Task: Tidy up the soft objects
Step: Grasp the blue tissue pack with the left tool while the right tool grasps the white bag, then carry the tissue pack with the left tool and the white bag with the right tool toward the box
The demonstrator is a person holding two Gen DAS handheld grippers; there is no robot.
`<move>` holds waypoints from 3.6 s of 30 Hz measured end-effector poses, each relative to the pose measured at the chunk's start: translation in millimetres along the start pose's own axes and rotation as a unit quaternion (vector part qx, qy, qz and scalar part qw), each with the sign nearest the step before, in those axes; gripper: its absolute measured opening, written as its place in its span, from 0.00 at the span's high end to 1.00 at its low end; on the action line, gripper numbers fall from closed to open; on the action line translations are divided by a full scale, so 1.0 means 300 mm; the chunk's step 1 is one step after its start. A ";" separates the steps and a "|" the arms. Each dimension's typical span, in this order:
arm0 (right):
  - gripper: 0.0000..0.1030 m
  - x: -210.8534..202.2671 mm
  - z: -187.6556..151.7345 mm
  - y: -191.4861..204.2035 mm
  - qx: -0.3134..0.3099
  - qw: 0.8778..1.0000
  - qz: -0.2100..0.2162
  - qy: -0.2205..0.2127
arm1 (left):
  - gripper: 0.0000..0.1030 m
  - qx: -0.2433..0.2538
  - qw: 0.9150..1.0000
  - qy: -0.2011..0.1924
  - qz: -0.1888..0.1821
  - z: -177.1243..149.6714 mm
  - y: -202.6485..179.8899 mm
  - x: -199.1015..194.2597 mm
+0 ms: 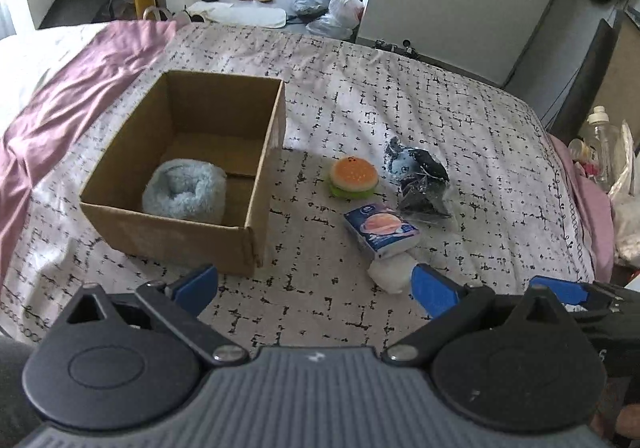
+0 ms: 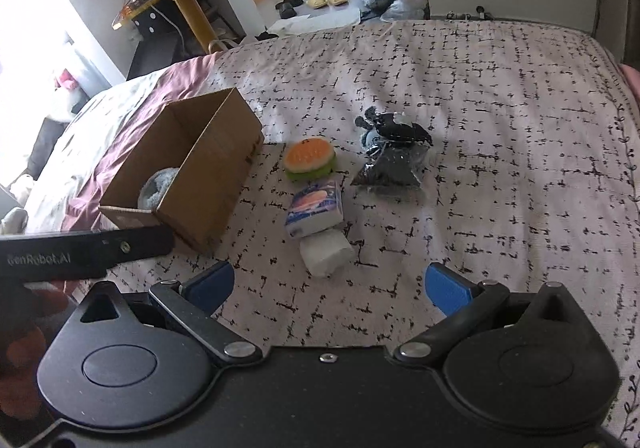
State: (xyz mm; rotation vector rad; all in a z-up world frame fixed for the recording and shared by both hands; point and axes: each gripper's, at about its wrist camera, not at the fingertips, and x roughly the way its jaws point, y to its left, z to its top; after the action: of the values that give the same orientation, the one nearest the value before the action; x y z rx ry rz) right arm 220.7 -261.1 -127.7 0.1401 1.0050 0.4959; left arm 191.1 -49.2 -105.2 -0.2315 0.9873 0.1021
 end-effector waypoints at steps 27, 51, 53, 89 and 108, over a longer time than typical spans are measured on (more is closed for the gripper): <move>0.47 0.321 0.033 -0.112 0.103 0.991 0.053 0.072 | 0.44 -0.074 0.996 0.030 -0.034 0.073 -0.006 0.257; 0.63 0.410 0.034 -0.124 0.082 0.989 0.083 0.086 | 0.40 -0.075 0.992 0.094 -0.036 0.119 -0.126 0.493; 0.63 0.408 0.032 -0.127 0.082 0.989 0.084 0.086 | 0.39 -0.080 0.992 0.096 -0.034 0.117 -0.125 0.502; 0.65 0.178 0.001 -0.086 0.087 0.995 0.053 0.015 | 0.52 -0.049 0.998 0.025 -0.039 0.112 -0.035 0.161; 0.65 0.097 0.052 0.077 0.060 0.997 0.041 -0.025 | 0.52 -0.015 0.999 -0.029 -0.016 0.133 0.205 -0.027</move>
State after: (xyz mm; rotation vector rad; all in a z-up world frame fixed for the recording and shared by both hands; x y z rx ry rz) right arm 238.9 -225.6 -134.1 0.3019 0.9829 0.5049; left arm 207.3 20.2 -86.4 -0.2707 0.9251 0.0944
